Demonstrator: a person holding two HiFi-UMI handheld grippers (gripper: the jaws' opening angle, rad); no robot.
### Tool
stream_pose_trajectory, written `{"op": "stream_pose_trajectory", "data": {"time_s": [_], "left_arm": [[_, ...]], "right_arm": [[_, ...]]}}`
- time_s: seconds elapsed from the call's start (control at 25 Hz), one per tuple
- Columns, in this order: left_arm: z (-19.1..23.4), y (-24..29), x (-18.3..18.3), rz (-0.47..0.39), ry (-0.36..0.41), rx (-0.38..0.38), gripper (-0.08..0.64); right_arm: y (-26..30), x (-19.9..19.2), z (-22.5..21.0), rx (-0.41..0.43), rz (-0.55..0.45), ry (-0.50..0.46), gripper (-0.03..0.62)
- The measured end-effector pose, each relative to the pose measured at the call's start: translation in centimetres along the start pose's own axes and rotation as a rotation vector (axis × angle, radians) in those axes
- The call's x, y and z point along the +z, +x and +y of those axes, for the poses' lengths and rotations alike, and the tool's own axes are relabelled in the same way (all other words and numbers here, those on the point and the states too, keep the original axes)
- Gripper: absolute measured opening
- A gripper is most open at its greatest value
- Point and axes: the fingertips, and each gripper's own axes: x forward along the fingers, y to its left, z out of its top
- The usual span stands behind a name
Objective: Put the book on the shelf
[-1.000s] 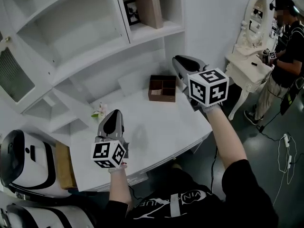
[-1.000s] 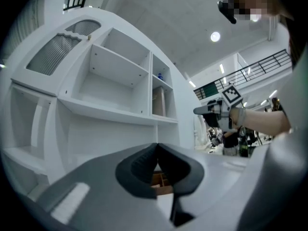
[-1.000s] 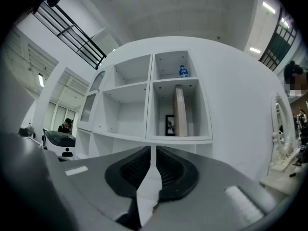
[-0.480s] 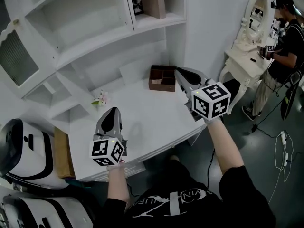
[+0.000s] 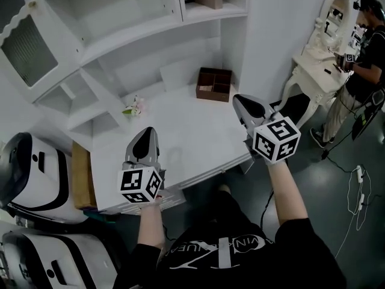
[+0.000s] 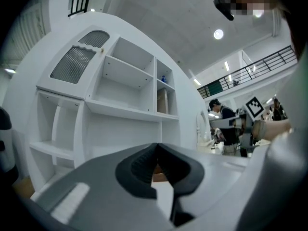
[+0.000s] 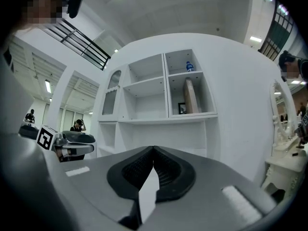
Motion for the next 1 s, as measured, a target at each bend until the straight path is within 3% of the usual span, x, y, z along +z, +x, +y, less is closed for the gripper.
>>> {"op": "stream_pose_trajectory", "data": {"time_s": [0.4, 1.0], "left_arm": [[0.4, -0.7, -0.5, 0.007, 0.006, 0.028, 0.000], [0.5, 1.4, -0.8, 0.030, -0.002, 0.070, 0.000]], "right_arm": [[-1.0, -1.9, 0.1, -0.006, 0.004, 0.013, 0.008], [0.5, -2.1, -1.7, 0.057, -0.007, 0.029, 0.008]]}}
